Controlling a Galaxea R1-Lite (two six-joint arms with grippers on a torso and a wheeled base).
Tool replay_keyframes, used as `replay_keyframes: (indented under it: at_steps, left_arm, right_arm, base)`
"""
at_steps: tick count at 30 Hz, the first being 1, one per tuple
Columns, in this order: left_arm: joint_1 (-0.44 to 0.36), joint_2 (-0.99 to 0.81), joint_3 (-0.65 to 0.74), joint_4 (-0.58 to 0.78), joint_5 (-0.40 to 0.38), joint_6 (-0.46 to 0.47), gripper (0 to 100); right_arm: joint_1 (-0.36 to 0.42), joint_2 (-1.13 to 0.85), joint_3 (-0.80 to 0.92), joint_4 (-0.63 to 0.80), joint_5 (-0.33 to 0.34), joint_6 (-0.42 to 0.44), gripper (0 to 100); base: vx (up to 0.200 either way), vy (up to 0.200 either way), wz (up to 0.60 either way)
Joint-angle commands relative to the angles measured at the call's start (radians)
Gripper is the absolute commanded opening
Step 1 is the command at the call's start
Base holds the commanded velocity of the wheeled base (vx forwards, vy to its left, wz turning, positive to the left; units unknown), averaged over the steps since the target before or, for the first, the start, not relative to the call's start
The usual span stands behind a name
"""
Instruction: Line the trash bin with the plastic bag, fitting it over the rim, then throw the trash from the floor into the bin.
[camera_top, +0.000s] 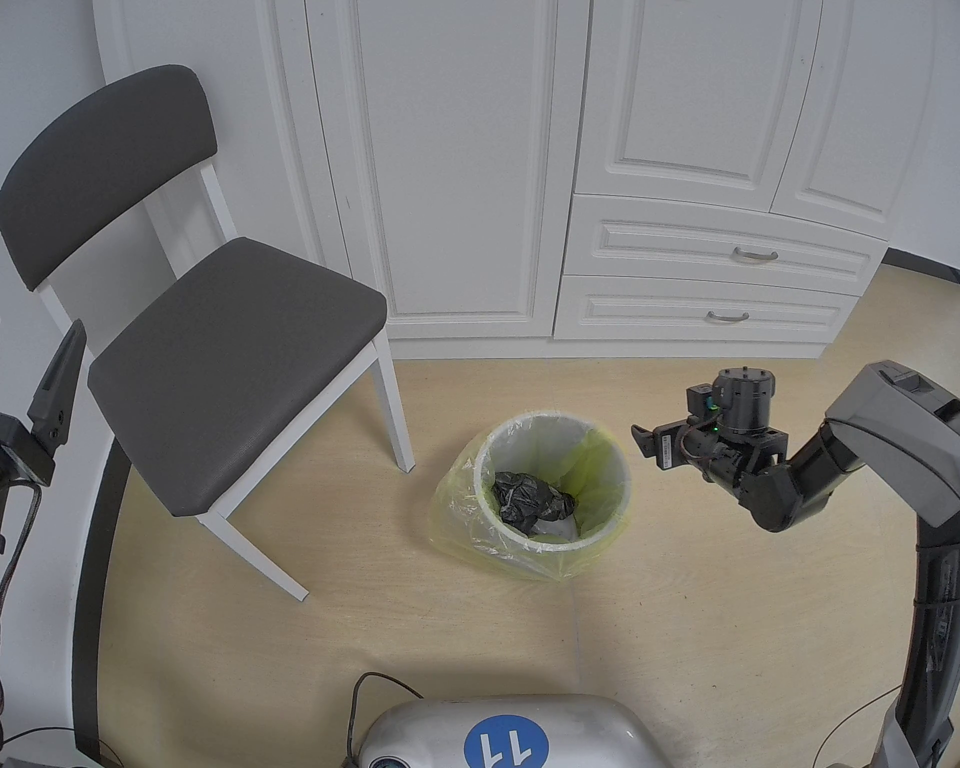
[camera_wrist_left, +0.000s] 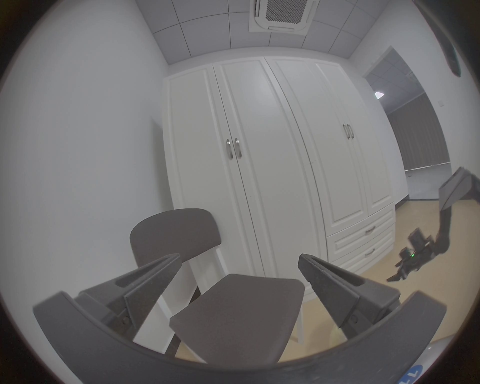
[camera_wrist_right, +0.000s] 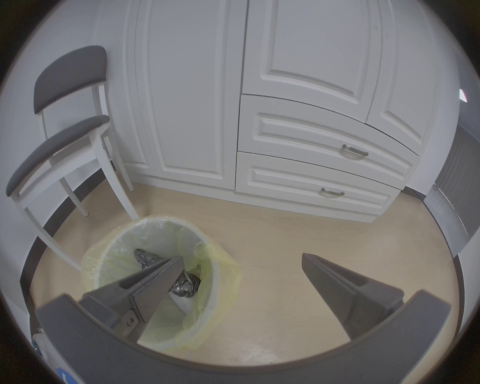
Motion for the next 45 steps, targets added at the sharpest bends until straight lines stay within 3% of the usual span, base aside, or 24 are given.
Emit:
replay_keyframes:
  at_steps: [1, 15, 24, 45]
  left_arm:
    - [0.125, 0.005, -0.006, 0.064, -0.002, -0.01, 100]
    - [0.332, 0.023, 0.0, 0.101, -0.16, -0.088, 100]
    - [0.35, 0.022, 0.003, 0.101, -0.181, -0.088, 100]
    - [0.349, 0.006, 0.0, 0.101, -0.187, -0.085, 100]
  right_arm:
    - [-0.058, -0.172, 0.222, -0.154, 0.044, 0.001, 100]
    - [-0.095, -0.41, 0.578, -0.338, 0.044, 0.037, 100]
    - [-0.139, -0.538, 0.759, -0.401, 0.045, 0.06, 100]
    - [-0.153, -0.841, 1.012, -0.398, 0.044, 0.123, 100]
  base:
    - [0.0, 0.0, 0.0]
    - [0.0, 0.0, 0.0]
    - [0.0, 0.0, 0.0]
    - [0.0, 0.0, 0.0]
